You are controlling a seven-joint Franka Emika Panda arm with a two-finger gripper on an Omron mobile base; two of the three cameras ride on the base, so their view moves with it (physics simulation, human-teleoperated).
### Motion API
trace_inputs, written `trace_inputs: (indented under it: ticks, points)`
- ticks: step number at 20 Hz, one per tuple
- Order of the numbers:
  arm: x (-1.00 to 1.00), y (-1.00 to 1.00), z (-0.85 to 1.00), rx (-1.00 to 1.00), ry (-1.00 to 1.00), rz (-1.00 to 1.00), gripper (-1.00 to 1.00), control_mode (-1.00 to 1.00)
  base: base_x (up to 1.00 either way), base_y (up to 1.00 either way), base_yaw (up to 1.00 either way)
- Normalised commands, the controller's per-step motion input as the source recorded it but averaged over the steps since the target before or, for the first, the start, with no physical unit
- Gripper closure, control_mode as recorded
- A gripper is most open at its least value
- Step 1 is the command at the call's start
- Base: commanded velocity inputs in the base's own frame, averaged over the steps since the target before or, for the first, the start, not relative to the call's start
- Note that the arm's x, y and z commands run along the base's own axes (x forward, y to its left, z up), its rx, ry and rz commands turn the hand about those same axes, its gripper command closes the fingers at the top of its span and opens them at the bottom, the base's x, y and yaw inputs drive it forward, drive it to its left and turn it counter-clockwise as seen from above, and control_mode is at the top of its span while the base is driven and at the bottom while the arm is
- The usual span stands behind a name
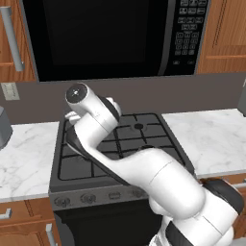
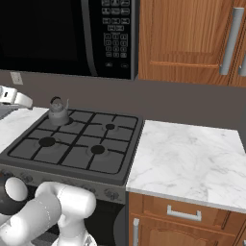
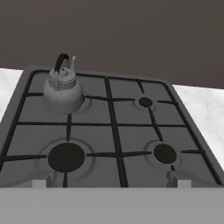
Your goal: The kettle is done boiling. Turn off the stove, then wait for 300 timesteps before moving the kettle to the dining table.
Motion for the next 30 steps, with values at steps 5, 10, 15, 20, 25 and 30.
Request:
trace_inputs:
  ticks: [5, 10, 15, 20, 25, 30]
  points:
    - [0.43, 0.00, -0.05, 0.00, 0.00, -0.01, -1.00, -1.00, 0.00, 0.00, 0.00]
    - [0.39, 0.00, -0.10, 0.00, 0.00, -0.02, -1.00, -1.00, 0.00, 0.00, 0.00]
    - [0.36, 0.00, -0.07, 0.00, 0.00, -0.02, -1.00, -1.00, 0.00, 0.00, 0.00]
    - [0.33, 0.00, -0.13, 0.00, 0.00, -0.01, -1.00, -1.00, 0.00, 0.00, 0.00]
    - [0.23, 0.03, -0.16, 0.00, 0.00, 0.00, -1.00, -1.00, 0.00, 0.00, 0.00]
    - [0.23, 0.04, -0.11, 0.00, 0.00, 0.00, -1.00, -1.00, 0.00, 0.00, 0.00]
